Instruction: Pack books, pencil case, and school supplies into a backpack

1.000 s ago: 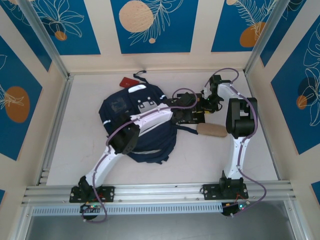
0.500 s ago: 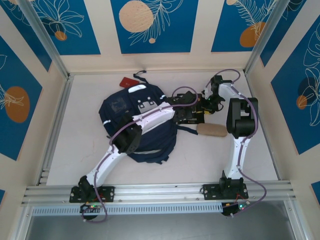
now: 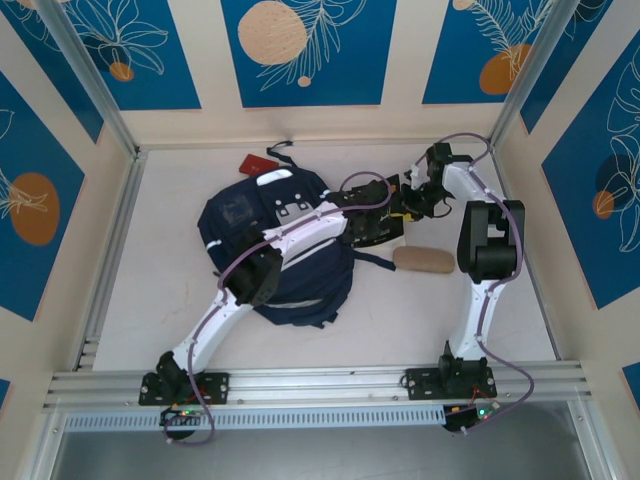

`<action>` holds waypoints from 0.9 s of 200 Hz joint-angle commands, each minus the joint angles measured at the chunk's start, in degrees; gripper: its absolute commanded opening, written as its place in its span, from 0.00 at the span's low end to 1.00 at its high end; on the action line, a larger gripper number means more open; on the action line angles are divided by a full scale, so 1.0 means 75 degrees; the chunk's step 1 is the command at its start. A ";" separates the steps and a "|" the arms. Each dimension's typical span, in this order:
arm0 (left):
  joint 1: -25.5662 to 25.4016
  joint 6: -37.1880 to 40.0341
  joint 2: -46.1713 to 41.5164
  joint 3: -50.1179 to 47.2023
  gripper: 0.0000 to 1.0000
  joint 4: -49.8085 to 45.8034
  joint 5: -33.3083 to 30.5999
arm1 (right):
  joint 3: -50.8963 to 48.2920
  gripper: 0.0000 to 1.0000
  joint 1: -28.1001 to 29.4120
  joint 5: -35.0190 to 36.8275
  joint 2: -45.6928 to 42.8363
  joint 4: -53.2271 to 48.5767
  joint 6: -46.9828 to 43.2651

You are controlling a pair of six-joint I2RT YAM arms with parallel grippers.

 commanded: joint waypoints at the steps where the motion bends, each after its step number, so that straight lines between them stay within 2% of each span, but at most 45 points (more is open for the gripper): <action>1: 0.0041 -0.0156 0.0442 0.0093 0.42 -0.0030 0.0429 | 0.0151 0.18 0.0145 -0.0119 -0.0122 -0.0428 0.0212; 9: 0.0056 -0.0102 0.0417 0.0093 0.41 -0.0029 0.0455 | 0.0166 0.12 0.0147 0.0048 -0.0140 -0.0459 0.0235; 31: 0.0095 0.0235 0.0142 0.0088 0.43 0.0034 0.0519 | 0.0296 0.04 0.0107 0.0321 -0.0328 -0.0507 0.0249; 78: 0.0423 0.1411 -0.1309 -0.0035 0.62 -0.0100 0.0819 | 0.0940 0.01 0.0011 -0.0015 -0.1008 -0.0736 0.0168; 118: 0.1093 0.1893 -0.3285 -0.1799 0.81 0.0762 0.1769 | 0.0975 0.00 0.0016 -0.1198 -0.1780 -0.0601 0.0122; 127: 0.1284 0.2193 -0.3652 -0.2205 0.86 0.1059 0.2148 | 0.0884 0.00 0.0044 -0.1600 -0.1952 -0.0498 0.0104; 142: 0.1576 0.2527 -0.4185 -0.2711 0.93 0.1222 0.2316 | 0.0616 0.00 0.0109 -0.2454 -0.2299 -0.0178 0.0108; 180: 0.2308 0.2460 -0.5347 -0.4275 0.97 0.2190 0.3671 | -0.0006 0.00 0.0572 -0.3979 -0.2927 0.0502 0.0232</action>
